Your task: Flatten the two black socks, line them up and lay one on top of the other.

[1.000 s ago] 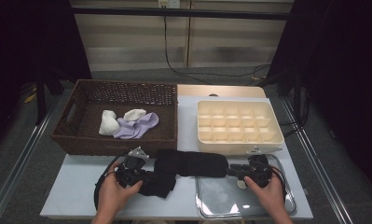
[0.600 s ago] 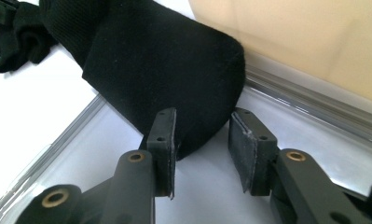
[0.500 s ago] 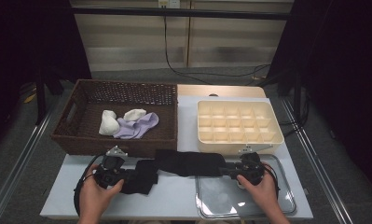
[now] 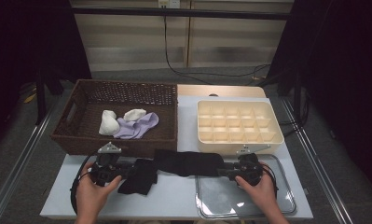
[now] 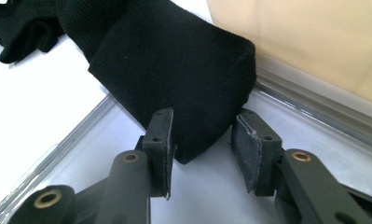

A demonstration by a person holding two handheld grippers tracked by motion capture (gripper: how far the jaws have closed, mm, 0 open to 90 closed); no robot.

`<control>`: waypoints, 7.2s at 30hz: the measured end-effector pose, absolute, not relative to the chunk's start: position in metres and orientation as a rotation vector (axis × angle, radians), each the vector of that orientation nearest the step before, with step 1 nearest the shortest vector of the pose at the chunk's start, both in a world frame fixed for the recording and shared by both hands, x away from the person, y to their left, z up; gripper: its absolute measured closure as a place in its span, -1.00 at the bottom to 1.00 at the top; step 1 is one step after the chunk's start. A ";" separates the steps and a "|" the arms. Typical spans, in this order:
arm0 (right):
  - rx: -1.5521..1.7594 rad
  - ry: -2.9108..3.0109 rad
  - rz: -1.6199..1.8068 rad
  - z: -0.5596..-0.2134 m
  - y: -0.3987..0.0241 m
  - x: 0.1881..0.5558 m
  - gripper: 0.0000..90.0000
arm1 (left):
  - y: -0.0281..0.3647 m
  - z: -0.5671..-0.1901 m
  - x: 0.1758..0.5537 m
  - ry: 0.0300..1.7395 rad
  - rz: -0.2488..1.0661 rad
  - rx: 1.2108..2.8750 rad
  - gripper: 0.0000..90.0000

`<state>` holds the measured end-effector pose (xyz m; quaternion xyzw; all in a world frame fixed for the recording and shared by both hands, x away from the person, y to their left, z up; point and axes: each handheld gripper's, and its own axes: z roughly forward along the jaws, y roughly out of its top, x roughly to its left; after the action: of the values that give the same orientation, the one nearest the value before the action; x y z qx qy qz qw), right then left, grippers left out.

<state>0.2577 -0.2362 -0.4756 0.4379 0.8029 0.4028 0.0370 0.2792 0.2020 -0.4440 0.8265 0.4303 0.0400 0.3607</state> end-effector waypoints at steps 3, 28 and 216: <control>1.346 2.459 1.238 -0.476 -0.236 0.257 0.29 | 0.196 -0.449 0.286 1.120 0.079 2.132 0.42; 1.320 2.475 1.245 -0.476 -0.232 0.261 0.25 | 0.218 -0.432 0.268 1.169 0.164 2.152 0.85; 0.964 2.574 1.266 -0.456 -0.220 0.226 0.99 | 0.170 -0.446 0.258 1.034 0.091 2.279 0.95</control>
<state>0.2256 -0.2196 -0.4562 0.3180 0.8492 0.4176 0.0577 0.2580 0.1698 -0.4461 0.8642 0.3921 0.0344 0.3135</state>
